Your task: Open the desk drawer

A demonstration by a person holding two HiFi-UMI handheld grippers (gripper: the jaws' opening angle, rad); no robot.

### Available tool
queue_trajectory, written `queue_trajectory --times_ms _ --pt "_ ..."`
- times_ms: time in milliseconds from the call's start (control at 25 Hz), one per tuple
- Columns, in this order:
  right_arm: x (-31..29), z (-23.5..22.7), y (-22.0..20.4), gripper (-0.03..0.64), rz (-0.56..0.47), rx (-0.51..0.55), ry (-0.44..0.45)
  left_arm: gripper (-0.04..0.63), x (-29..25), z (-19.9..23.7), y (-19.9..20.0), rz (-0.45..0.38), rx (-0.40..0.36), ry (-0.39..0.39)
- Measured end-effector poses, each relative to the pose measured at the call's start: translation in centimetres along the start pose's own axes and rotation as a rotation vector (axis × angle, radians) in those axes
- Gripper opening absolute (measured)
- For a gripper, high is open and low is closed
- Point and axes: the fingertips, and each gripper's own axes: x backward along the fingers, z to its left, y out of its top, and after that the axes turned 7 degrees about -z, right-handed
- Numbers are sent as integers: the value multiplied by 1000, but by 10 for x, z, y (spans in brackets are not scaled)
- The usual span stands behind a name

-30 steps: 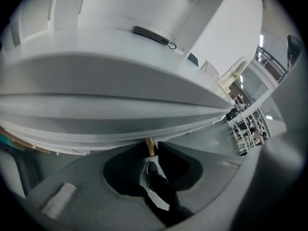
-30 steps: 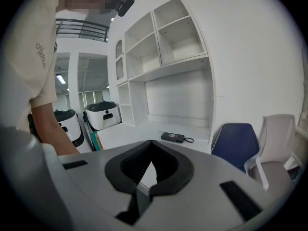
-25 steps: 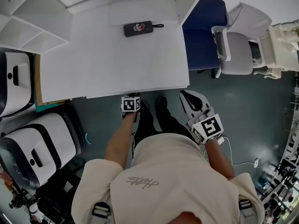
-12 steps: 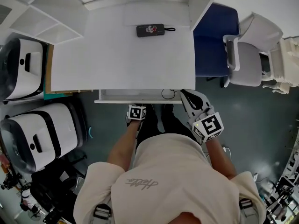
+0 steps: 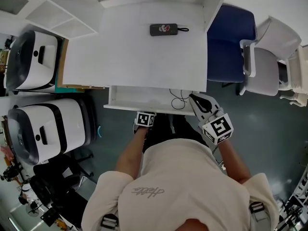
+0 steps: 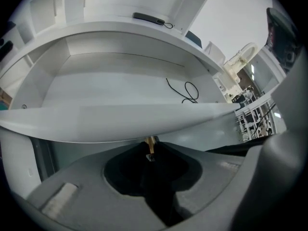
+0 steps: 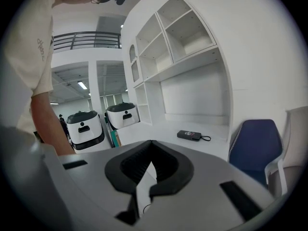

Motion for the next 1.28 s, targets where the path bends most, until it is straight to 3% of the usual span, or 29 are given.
queue_trajectory --times_ms 280,680,1280 --pt "3 25 -5 2 -5 -6 -11 80 9 -7 -34 25 7 -24" --pt "9 84 -7 2 7 4 -85 81 21 -9 -59 21 -50 -89" --pt "69 134 -41 2 62 -19 -188 81 37 -20 -109 34 -97 -113"
